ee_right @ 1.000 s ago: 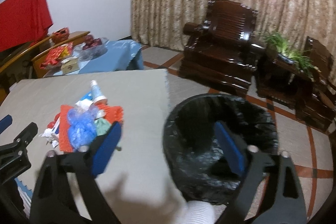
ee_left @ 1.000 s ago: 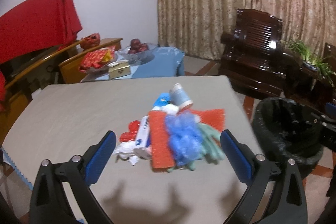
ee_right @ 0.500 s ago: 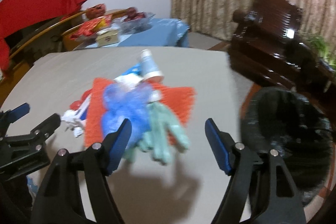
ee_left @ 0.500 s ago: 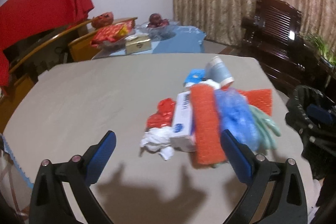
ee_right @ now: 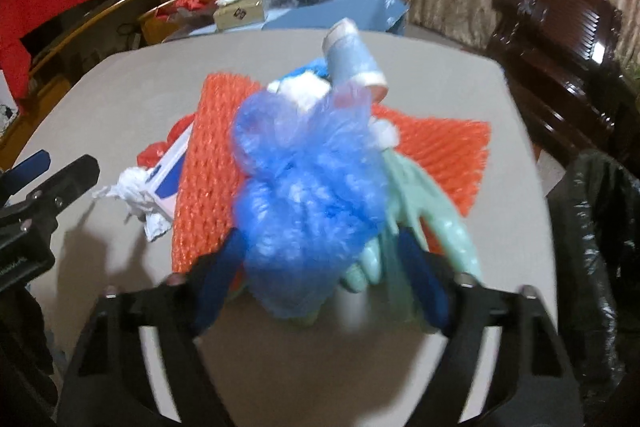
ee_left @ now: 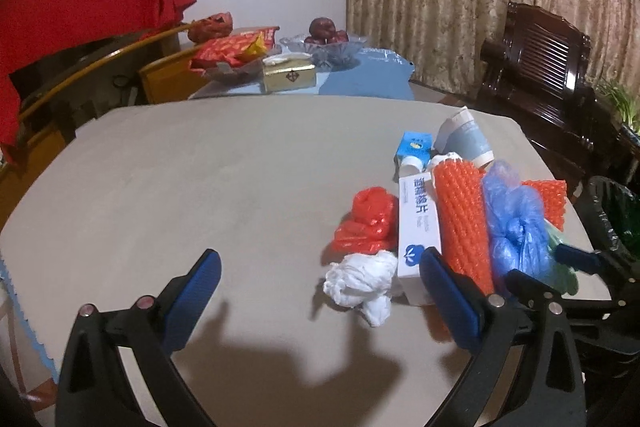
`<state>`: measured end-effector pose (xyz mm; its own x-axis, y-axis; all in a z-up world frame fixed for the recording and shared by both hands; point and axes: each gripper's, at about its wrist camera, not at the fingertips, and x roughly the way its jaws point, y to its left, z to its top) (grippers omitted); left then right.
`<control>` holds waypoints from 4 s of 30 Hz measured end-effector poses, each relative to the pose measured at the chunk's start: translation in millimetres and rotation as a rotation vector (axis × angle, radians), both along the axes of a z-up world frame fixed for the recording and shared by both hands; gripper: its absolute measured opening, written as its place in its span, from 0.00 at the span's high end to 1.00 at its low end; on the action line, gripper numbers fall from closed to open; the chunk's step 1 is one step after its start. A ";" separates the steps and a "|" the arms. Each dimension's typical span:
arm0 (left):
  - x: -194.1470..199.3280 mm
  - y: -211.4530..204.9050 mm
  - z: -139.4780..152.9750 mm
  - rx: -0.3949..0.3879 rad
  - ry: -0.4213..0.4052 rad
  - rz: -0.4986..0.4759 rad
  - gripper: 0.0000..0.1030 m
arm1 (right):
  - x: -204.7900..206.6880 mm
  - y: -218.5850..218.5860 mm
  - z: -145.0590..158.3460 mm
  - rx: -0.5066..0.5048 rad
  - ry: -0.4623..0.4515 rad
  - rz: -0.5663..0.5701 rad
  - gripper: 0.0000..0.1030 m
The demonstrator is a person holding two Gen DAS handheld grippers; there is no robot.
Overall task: Collect trash
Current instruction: 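Reach into the trash pile and grasp the blue plastic bag with the right tool, then grasp the orange foam net sleeve with the left tool while the right tool holds the blue bag, then carry both items over the black bin and open both tools to drop them, then return the right tool to the pile and grasp the green rubber glove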
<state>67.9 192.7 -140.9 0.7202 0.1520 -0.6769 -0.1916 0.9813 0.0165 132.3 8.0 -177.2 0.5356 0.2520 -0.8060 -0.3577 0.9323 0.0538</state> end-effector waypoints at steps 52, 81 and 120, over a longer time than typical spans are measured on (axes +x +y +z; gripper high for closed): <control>13.2 -130.7 38.8 -0.036 -0.057 -0.304 0.89 | -34.9 -132.1 84.0 0.143 -0.164 -0.164 0.96; 78.2 -394.5 51.8 -0.202 0.018 -0.832 0.89 | -62.8 -358.8 76.7 0.005 -0.168 -0.647 0.96; 36.1 -99.8 28.5 0.027 -0.054 -0.217 0.09 | -6.9 -134.7 58.9 0.045 -0.206 -0.235 0.07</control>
<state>104.0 92.9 -112.5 0.7728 0.0072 -0.6346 0.0222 0.9990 0.0384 125.4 -126.7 -118.3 0.7339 0.1346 -0.6658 -0.1403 0.9891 0.0453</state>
